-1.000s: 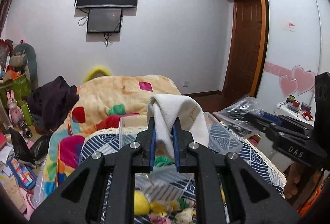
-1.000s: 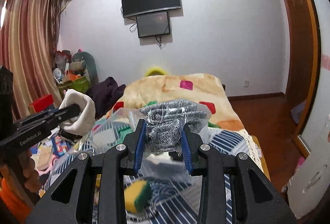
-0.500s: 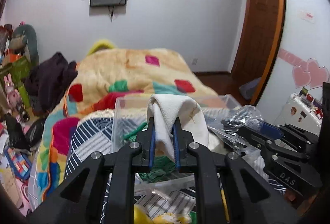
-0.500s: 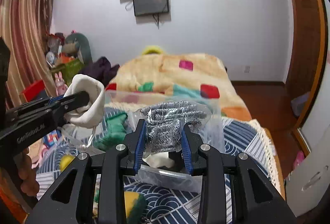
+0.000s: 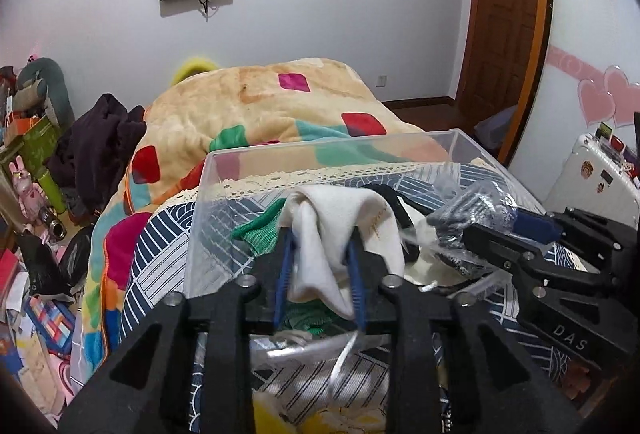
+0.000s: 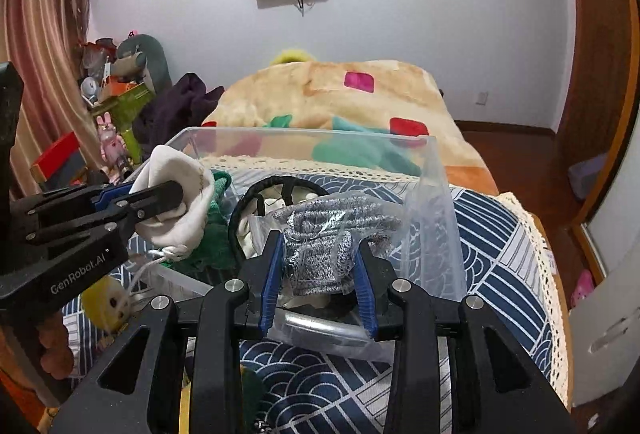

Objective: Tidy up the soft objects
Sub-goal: 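Release the sock into the box with the left tool while the right tool releases the pouch, then grasp the yellow ball with the left tool while the right tool grasps the yellow-green sponge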

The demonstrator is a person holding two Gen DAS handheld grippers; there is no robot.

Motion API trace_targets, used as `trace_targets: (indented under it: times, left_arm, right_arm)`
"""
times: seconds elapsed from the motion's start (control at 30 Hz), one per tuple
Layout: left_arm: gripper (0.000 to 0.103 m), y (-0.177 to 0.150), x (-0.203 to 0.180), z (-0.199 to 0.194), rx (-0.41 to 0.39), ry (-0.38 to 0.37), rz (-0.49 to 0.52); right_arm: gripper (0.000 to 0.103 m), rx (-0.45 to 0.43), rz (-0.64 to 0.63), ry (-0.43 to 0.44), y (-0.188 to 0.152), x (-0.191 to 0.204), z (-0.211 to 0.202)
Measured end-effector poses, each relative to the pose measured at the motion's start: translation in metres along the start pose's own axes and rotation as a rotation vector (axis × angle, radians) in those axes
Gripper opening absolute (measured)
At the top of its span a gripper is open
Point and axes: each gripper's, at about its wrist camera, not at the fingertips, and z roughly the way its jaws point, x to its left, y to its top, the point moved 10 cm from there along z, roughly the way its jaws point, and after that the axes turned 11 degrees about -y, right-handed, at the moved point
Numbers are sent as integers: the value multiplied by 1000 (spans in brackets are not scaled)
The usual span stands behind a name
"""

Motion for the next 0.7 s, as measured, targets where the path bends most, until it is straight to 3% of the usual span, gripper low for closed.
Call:
trace_targets:
  times: [0.17,0.37,0.43,0.5,0.63,0.7]
  left_arm:
    - [52,1,-5,-15,-37,5,26]
    - [63,5,-15,-40,-86,-18,48]
    - [67,6,-17,-51,-111,-23,48]
    - [76,8,-18,-62,-138,-17,49]
    - [82,7,-14,-82,-181,4,55]
    - [93,3,-11,-89,-192,7,43]
  right_arm:
    - [39,-19,-2,2,1,-5,-11]
    - [53,-87,-22,-40,10,-9,-30]
    - [62,-118,-25,-50,14,-10,-39]
    - [67,-152,-27,-57,17,-11,-50]
    - [76,-193,-28,-47,22,-9,-65]
    - [78,-204,-23,-36,20,-8,-70]
